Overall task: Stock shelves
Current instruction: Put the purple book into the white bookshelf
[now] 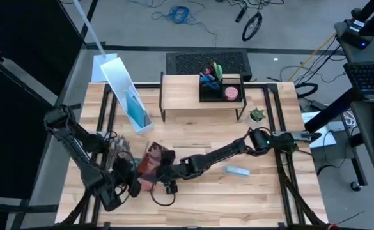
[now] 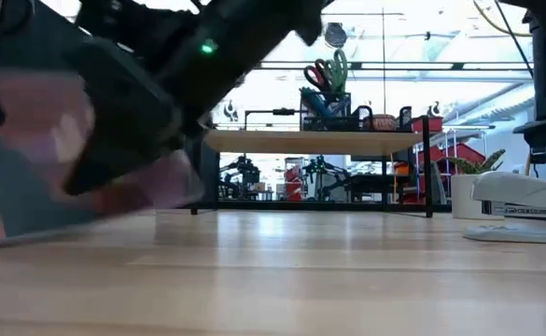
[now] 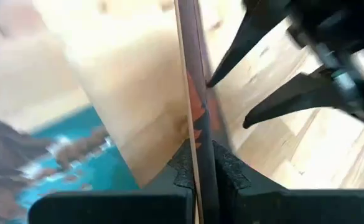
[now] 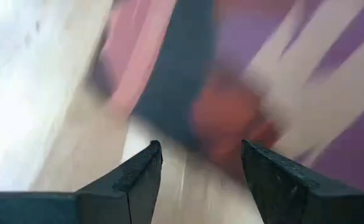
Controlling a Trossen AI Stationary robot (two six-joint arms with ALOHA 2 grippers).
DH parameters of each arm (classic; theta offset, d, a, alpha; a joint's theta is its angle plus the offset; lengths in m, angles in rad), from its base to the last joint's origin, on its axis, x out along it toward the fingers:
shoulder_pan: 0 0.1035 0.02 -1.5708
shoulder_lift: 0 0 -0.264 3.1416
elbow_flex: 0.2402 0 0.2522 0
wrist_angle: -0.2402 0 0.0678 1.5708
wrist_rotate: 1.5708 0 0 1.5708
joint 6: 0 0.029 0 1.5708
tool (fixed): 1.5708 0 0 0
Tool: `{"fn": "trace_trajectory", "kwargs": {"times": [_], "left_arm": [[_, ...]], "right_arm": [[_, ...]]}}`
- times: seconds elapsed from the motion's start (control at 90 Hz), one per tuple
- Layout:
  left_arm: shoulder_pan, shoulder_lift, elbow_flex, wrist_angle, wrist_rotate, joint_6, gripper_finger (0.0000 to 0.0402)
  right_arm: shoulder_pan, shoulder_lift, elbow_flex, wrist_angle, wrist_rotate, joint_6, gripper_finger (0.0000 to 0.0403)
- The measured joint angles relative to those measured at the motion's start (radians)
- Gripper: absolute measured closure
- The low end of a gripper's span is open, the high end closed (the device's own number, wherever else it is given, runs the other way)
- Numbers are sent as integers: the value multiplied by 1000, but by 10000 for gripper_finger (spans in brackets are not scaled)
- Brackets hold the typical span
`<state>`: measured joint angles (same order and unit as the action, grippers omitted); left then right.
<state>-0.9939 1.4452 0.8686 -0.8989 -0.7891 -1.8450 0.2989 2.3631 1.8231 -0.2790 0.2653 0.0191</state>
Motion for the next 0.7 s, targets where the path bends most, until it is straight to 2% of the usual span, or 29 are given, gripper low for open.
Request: {"fn": "trace_trajectory", "kwargs": {"times": [0.211, 0.422, 0.489, 0.611, 0.7], "left_arm": [[1, 0, 170, -359, -88, -33, 399], [10, 0, 262, -664, -97, -154, 400], [26, -4, 266, -675, -114, -173, 400], [72, -17, 266, -671, -225, -141, 400], [107, -19, 267, -675, -258, -102, 400]], "right_arm": [[52, -102, -221, 91, 124, 170, 202], [124, -201, -438, 177, 247, 375, 202], [150, -211, -477, 201, 281, 424, 202], [178, -211, -505, 198, 322, 482, 202], [188, -206, -506, 201, 342, 501, 202]]}}
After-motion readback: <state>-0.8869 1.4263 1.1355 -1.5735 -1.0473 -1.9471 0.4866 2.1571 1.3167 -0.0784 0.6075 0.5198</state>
